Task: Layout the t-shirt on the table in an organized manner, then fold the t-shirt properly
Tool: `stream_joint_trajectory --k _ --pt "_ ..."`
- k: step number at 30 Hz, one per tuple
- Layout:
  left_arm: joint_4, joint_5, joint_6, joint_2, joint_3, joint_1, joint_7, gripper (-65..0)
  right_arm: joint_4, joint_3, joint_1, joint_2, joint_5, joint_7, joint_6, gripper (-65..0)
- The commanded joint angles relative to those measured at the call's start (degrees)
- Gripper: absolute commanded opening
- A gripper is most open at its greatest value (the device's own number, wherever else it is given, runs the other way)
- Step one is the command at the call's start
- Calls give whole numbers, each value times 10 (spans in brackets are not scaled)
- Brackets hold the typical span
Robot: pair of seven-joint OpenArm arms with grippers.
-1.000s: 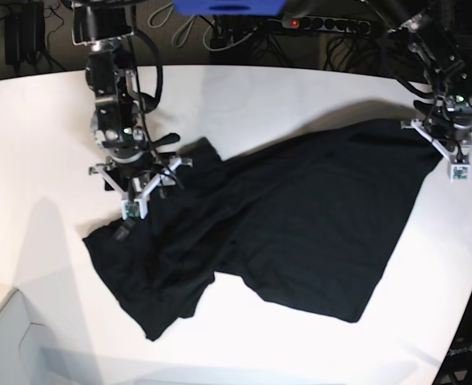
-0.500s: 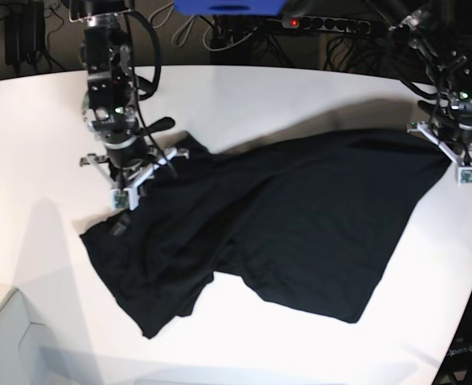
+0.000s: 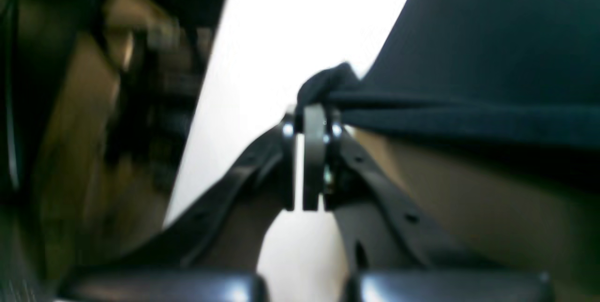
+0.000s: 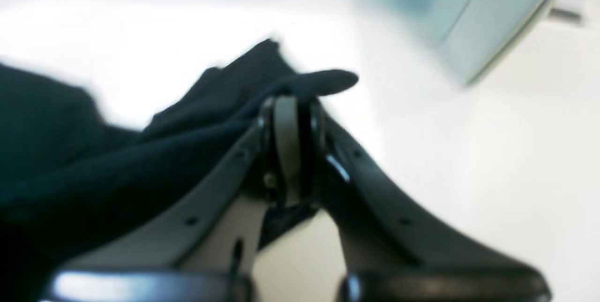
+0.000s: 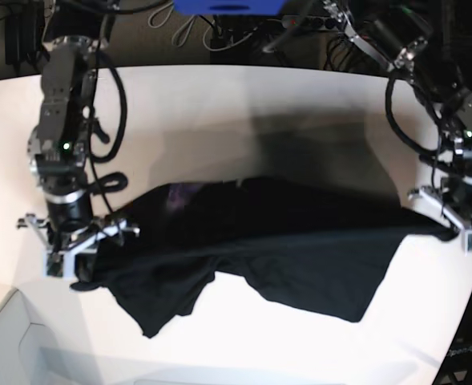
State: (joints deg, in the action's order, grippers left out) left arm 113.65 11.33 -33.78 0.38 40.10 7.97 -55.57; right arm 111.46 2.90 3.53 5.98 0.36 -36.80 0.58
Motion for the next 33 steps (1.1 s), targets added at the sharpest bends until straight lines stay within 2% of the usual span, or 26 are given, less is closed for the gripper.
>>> stream_joint_trajectory --k 1,4,7,13,18,21,26,28,33 --pt "10 2 4 -11 -15 24 11 -649 2 0 32 5 -2 0 -1 -650" --pt "7 2 10 -22 -79 72 10 -648 -36 1 115 13 -2 -42 -1 -650" --pt "-25 2 10 -29 -135 118 11 -647 -104 2 184 17 -2 -55 -1 -650" --pt "-217 2 10 -24 -209 243 17 -648 -312 3 345 36 -2 -53 -1 -650" --pt "-425 -1 11 -24 -216 399 22 -649 -513 0 506 54 -2 15 -1 -650" --pt "-514 -3 11 -24 -214 483 57 -649 -587 3 589 58 -3 70 -1 -650" --pt "-524 -3 11 -23 -215 576 105 -649 -597 6 710 63 -3 90 -2 -650" --pt "-507 -4 11 -23 -214 607 104 -649 -590 6 713 63 -1 86 -2 -650" --pt "-414 -4 11 -23 -218 595 100 -649 -451 42 713 64 -1 11 -2 -650"
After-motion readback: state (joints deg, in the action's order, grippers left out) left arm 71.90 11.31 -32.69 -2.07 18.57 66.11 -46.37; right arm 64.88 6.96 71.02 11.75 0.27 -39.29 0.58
